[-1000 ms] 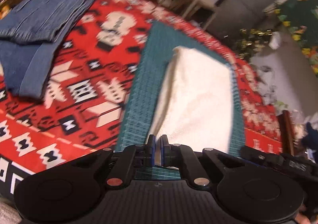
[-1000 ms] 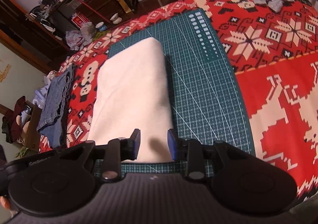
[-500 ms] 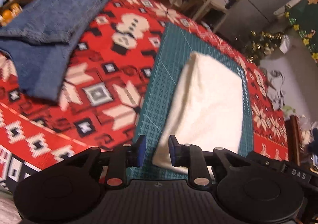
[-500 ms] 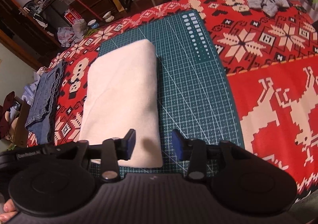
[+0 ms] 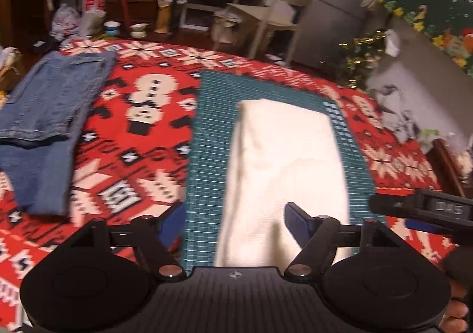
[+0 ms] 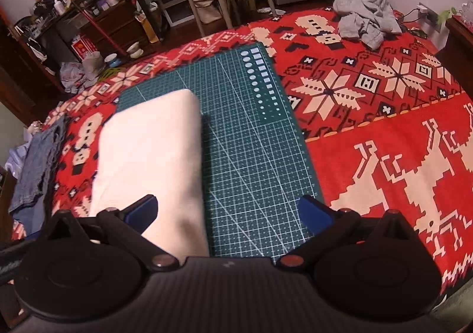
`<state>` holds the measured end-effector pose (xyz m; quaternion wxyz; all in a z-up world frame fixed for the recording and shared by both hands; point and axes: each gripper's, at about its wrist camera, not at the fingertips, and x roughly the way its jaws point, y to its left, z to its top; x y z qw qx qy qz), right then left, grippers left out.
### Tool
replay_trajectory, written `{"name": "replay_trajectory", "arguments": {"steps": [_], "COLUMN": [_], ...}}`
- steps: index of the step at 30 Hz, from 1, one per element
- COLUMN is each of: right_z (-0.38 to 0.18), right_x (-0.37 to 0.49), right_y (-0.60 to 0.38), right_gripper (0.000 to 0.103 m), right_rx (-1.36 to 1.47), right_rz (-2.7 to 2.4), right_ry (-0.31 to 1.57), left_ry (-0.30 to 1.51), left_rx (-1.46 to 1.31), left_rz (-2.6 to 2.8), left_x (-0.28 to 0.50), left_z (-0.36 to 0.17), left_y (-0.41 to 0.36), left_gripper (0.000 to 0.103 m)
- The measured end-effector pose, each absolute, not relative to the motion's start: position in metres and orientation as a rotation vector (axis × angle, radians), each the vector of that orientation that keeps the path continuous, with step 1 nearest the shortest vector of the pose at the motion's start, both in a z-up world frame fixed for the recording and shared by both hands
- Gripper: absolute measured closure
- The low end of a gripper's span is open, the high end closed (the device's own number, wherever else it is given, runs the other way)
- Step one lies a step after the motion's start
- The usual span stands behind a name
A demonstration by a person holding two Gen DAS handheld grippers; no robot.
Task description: Fold clothes
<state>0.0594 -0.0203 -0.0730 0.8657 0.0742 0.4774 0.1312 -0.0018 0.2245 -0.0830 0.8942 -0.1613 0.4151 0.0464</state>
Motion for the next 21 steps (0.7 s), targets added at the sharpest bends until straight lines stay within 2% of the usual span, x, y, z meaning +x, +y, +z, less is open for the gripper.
{"name": "replay_trajectory", "arguments": {"steps": [10,15,21], "right_z": [-0.073,-0.076,-0.083], "right_x": [0.043,0.042,0.042], "right_y": [-0.008,-0.009,-0.009], "right_gripper": [0.001,0.001,0.001], "right_rx": [-0.033,-0.015,0.028], "right_rz": [0.317,0.344,0.433], "right_ry": [0.805,0.764,0.730], "left_ry": [0.790,0.709,0.699], "left_rx": [-0.349,-0.330,-0.413], "left_rz": [0.175,0.101,0.009], "left_x": [-0.006,-0.006,0.000], "left_z": [-0.089,-0.089,-0.101], "left_y": [0.226,0.221,0.224], "left_gripper": [0.022,0.022,0.022]}}
